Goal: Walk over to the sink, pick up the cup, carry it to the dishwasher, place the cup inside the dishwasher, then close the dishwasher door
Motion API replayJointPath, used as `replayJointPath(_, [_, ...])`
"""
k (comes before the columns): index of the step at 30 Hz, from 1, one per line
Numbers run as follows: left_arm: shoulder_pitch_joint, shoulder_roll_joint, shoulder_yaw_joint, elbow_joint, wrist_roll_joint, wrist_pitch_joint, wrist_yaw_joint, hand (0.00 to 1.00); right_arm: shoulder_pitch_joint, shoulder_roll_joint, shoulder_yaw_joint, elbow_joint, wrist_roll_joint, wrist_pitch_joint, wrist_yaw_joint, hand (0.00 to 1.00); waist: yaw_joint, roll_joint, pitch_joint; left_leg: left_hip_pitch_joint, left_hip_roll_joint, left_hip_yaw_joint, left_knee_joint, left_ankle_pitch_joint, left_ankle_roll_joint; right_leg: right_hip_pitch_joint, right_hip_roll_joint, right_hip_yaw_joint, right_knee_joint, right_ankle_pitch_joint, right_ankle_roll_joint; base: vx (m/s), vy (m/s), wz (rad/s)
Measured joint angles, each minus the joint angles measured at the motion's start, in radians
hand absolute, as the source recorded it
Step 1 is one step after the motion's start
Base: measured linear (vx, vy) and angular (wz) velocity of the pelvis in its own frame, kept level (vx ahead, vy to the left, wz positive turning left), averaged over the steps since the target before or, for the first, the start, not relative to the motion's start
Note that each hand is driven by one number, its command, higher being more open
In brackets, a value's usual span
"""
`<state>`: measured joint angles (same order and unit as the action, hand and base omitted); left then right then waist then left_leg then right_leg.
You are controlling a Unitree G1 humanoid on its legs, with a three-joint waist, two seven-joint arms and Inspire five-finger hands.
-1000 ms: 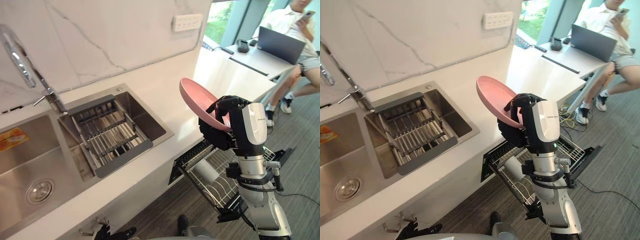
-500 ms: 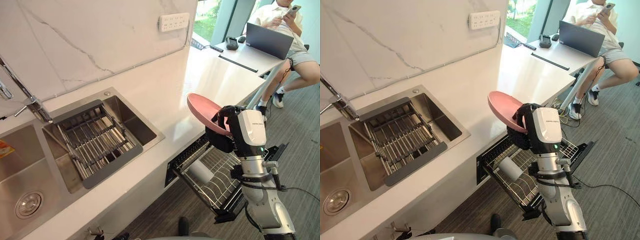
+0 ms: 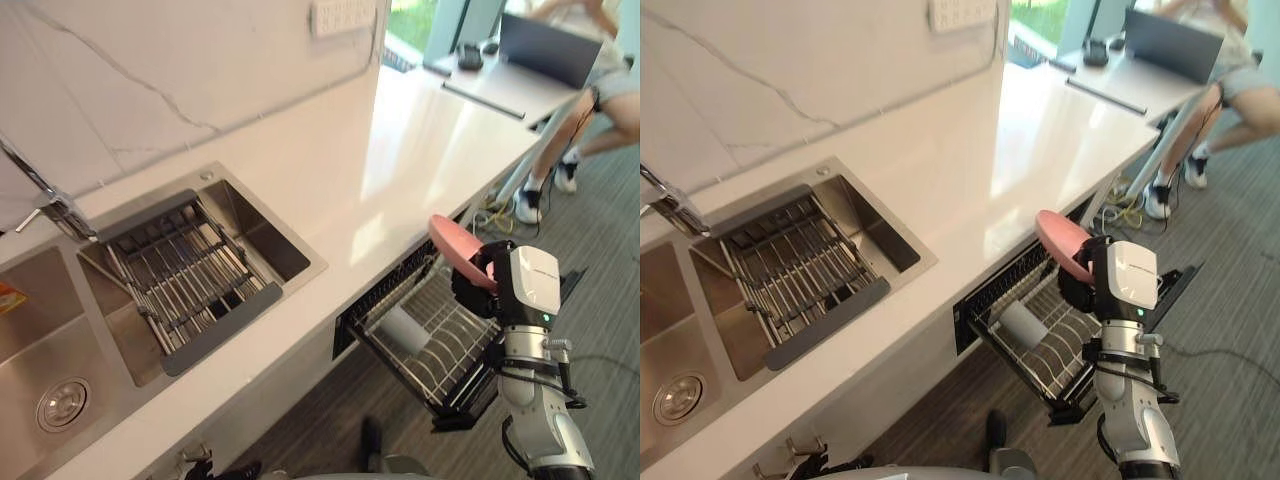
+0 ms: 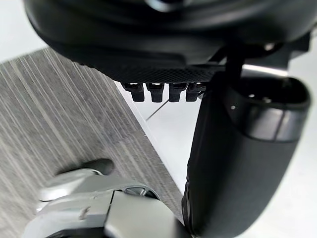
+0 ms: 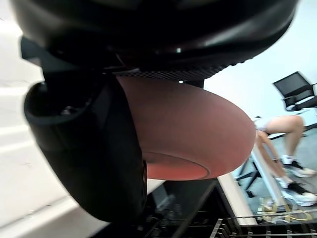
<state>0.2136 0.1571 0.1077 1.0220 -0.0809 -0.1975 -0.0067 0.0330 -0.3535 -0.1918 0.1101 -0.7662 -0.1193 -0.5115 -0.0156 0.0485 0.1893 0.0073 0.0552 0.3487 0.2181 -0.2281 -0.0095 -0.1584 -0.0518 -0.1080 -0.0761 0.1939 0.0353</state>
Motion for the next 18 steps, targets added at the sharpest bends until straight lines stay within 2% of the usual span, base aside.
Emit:
replayJointPath(2, [-0.028, 0.002, -0.009, -0.022, -0.020, 0.000, 0.000, 1.00, -0.056, -0.006, -0.022, 0.032, 0.034, 0.038, -0.029, 0.00, -0.002, 0.016, 0.053, -0.055, 0.003, -0.005, 0.038, -0.006, 0.002, -0.056, 0.003, 0.008, 0.037, -0.003, -0.004, -0.03, -0.020, -0.07])
replayJointPath(6, [-0.071, 0.018, -0.044, -0.057, -0.068, -0.014, 0.005, 1.00, -0.137, -0.023, -0.022, 0.038, 0.078, 0.060, -0.051, 0.00, -0.003, 0.015, 0.147, -0.134, 0.029, -0.006, 0.134, -0.044, 0.007, -0.141, 0.010, 0.020, 0.125, -0.026, -0.014, -0.09, -0.022, -0.10])
replayJointPath(8, [-0.105, 0.015, -0.068, -0.081, -0.087, -0.032, 0.005, 1.00, -0.194, -0.028, -0.021, 0.038, 0.084, 0.065, -0.060, 0.00, -0.003, 0.014, 0.197, -0.195, 0.044, -0.006, 0.218, -0.074, 0.015, -0.215, 0.009, 0.024, 0.223, -0.059, -0.014, -0.14, -0.014, -0.05])
replayJointPath(13, [-0.170, -0.011, -0.106, -0.134, -0.109, -0.041, 0.005, 1.00, -0.255, -0.036, 0.000, 0.024, 0.151, 0.065, -0.058, 0.00, 0.005, 0.011, 0.252, -0.294, 0.068, -0.008, 0.332, -0.127, 0.031, -0.342, -0.012, 0.007, 0.392, -0.141, -0.026, -0.13, -0.014, 0.04])
replayJointPath(18, [-0.216, -0.066, -0.115, -0.178, -0.137, -0.036, 0.005, 1.00, -0.312, -0.048, 0.058, 0.021, 0.187, 0.067, -0.024, 0.00, 0.027, 0.010, 0.262, -0.366, 0.097, -0.021, 0.412, -0.150, 0.014, -0.429, -0.026, -0.028, 0.501, -0.200, -0.045, 0.01, -0.048, 0.06])
